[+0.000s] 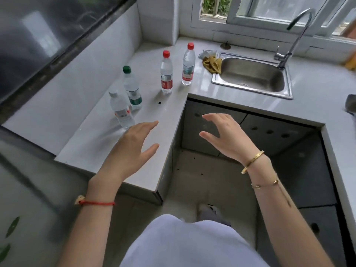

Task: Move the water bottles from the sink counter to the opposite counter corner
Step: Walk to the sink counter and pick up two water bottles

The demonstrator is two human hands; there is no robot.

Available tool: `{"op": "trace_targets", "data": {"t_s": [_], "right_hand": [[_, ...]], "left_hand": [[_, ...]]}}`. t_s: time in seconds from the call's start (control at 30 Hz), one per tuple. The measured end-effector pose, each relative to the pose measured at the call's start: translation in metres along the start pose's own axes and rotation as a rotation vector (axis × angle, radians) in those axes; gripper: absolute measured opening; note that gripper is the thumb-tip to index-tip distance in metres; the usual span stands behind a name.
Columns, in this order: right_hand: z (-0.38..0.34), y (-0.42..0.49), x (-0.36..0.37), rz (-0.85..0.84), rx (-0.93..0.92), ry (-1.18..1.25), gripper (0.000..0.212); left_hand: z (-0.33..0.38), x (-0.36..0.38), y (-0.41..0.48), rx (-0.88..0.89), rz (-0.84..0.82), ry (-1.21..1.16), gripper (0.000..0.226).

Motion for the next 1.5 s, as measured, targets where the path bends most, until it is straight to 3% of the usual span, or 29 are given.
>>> {"op": "trace_targets", "data": {"t_s": [0.37,0.73,0.9,1.2,1.5], "right_hand": [[-0.010,0.120,0.021,-0.115,-0.304,0.030,0.053],[-0.026,0.241,0.016,-0.128,-0.614,0.192,0.046],[-0.023,0.280,0.021,-0.136,-0.705,0.193,0.042],[-0.029,0.318,0.035,-0.186,-0.813,0.186,0.044],[-0.058,0.354,0.045,-0.119,-0.787,0.266,0.037]], "left_hand": [[-0.028,-0.007,0.037,-0.258,0.231,-0.034,0.058],[-0.028,-0.005,0.081,-0.502,0.687,-0.068,0.056],[-0.030,0.007,0.103,-0.548,0.821,-0.071,0.052],[-0.037,0.016,0.126,-0.637,0.922,-0.066,0.049],[-0.069,0.004,0.139,-0.674,0.996,-0.069,0.057]]}}
Point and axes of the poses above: each hand's wrist, its own y-axis towards the middle knuckle, its own x-axis out of the palm, z = x × y, the point moved 4 cm from there along y, towards the middle knuckle, and after that the axes turned 13 degrees about -y, right-handed, at the moved point
